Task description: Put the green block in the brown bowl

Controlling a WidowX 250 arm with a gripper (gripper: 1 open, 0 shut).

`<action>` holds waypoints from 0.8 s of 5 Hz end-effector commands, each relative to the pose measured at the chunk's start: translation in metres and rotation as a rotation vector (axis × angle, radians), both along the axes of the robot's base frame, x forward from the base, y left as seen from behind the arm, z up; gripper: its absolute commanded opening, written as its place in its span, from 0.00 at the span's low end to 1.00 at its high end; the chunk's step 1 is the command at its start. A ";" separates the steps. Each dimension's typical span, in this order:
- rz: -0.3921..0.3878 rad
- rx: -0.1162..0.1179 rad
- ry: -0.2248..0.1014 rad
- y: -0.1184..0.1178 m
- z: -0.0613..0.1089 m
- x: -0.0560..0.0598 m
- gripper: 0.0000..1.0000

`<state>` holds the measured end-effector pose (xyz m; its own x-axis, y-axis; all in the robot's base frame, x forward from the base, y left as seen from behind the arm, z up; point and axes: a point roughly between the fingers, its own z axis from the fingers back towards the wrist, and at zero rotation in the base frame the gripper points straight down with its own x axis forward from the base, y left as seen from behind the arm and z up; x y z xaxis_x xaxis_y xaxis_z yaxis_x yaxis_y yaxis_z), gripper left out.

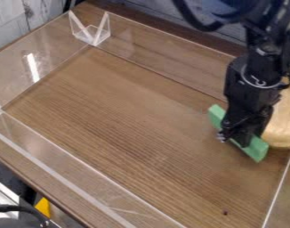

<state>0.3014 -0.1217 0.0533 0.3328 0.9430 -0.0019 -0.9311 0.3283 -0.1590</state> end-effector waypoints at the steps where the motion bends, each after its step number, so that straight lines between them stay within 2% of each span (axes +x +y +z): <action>1: -0.021 -0.020 -0.066 -0.013 0.008 0.021 0.00; 3: 0.019 -0.024 -0.080 -0.027 0.027 0.025 0.00; 4: 0.019 -0.028 -0.087 -0.016 0.043 0.023 0.00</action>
